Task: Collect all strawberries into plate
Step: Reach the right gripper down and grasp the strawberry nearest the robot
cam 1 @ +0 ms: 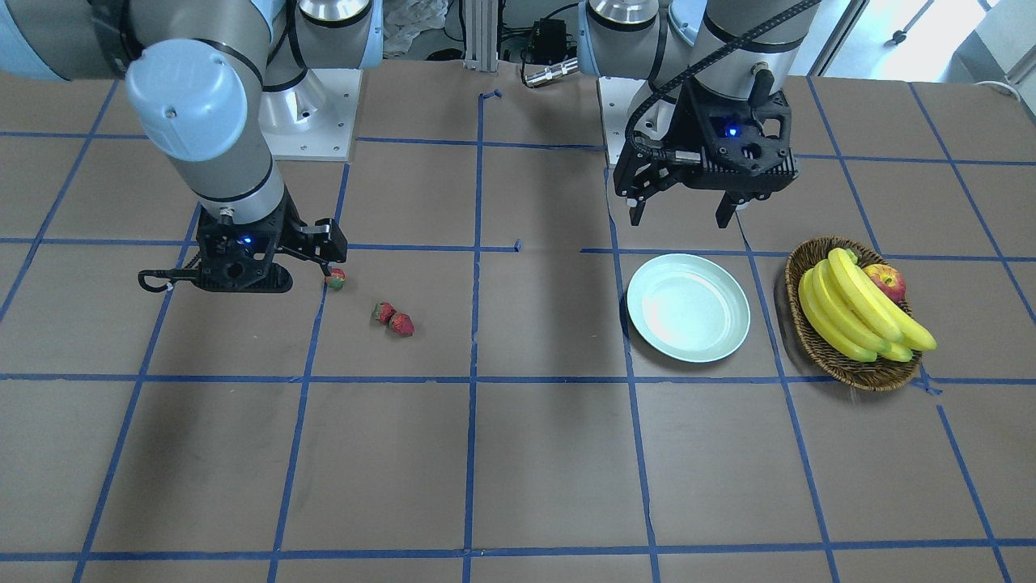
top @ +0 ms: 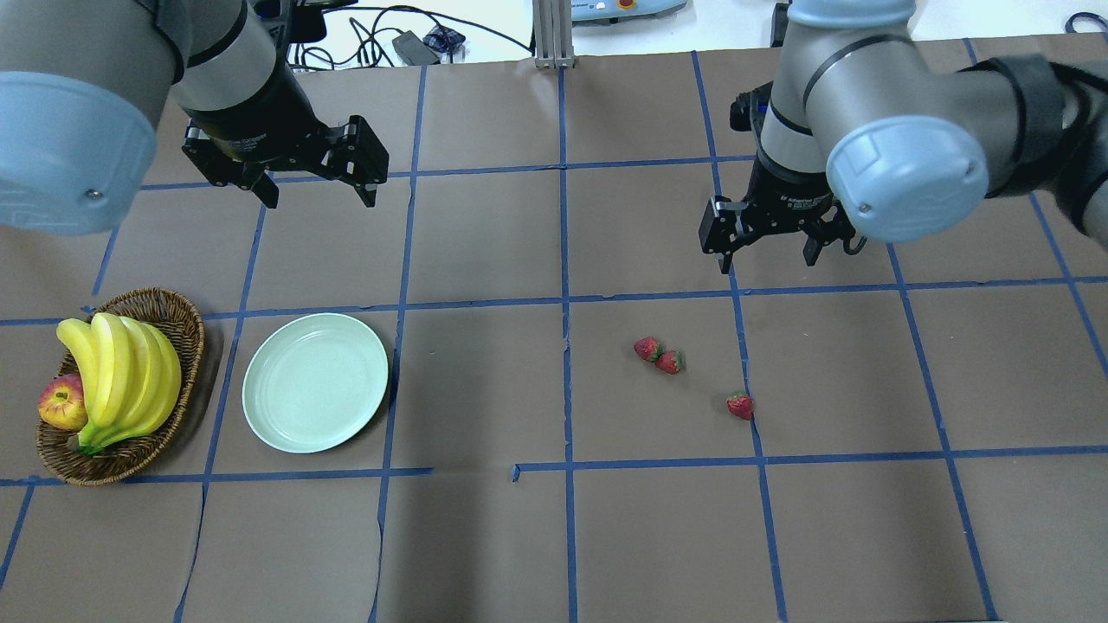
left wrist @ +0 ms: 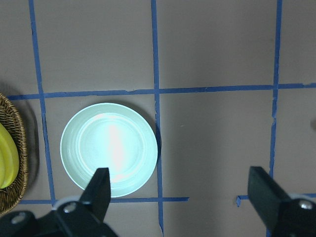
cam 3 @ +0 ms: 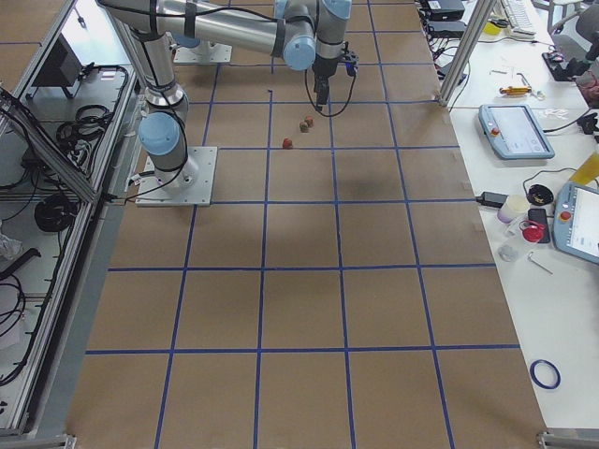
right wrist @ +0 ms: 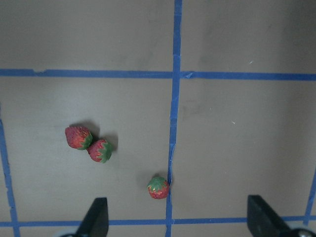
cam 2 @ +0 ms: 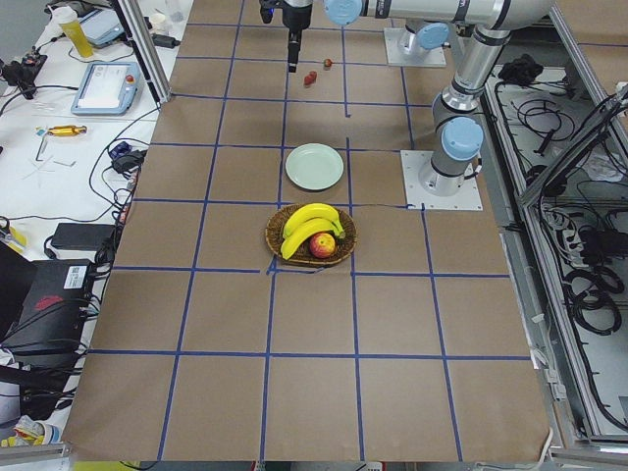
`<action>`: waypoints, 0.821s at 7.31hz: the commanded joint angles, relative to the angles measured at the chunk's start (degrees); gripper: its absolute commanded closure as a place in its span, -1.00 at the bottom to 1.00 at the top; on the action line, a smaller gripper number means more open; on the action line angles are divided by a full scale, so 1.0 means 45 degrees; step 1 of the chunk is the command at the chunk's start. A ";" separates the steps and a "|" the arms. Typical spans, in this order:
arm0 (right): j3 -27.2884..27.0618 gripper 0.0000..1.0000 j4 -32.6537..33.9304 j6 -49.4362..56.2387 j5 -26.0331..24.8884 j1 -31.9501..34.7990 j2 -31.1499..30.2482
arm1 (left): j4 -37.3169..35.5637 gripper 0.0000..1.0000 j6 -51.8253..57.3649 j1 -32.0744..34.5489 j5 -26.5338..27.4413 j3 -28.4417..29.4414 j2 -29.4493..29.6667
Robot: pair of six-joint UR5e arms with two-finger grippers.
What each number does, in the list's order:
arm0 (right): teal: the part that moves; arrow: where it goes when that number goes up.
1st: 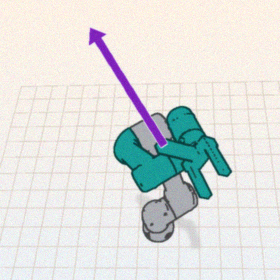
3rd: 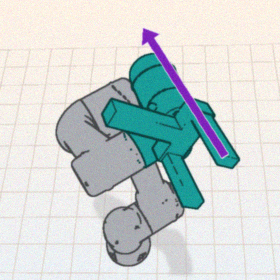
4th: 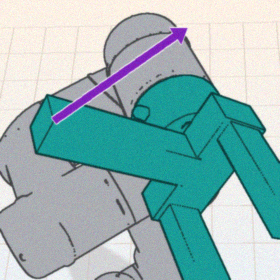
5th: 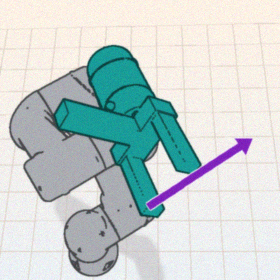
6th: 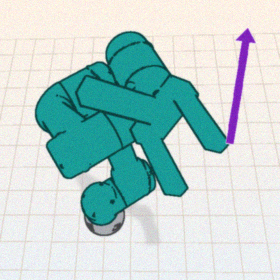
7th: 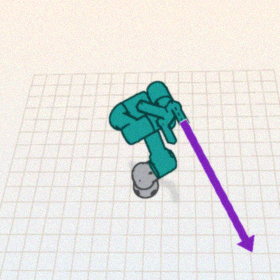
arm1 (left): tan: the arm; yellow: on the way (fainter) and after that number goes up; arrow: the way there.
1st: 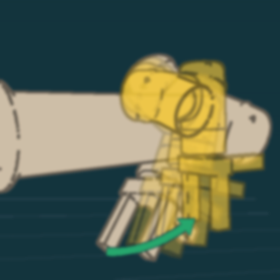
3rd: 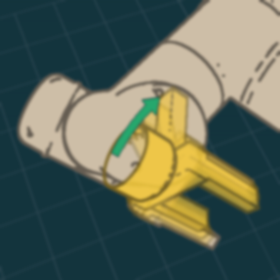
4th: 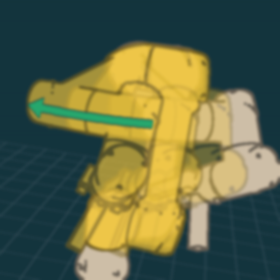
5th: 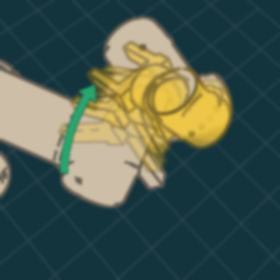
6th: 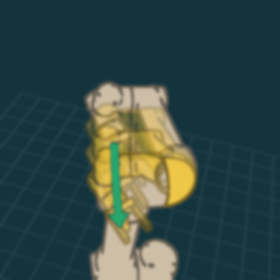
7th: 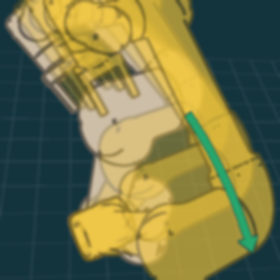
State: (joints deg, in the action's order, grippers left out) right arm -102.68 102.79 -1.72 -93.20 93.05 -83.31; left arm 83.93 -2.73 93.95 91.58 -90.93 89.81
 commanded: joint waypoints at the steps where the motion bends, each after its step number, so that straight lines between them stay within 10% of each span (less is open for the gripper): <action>1: -0.1670 -1.00 0.1259 -0.0085 -0.0227 0.0005 -0.0119 | 0.0001 -1.00 0.0002 0.0000 0.0000 -0.0029 -0.0016; 6: -0.5537 -1.00 0.5672 0.2207 -0.0129 -0.0073 0.0152 | -0.0019 -1.00 -0.0037 0.0000 -0.0039 -0.0283 -0.0075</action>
State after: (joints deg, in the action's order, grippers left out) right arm -123.83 123.52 2.78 -93.75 92.90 -83.60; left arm 83.85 -2.90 93.96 91.47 -92.14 89.51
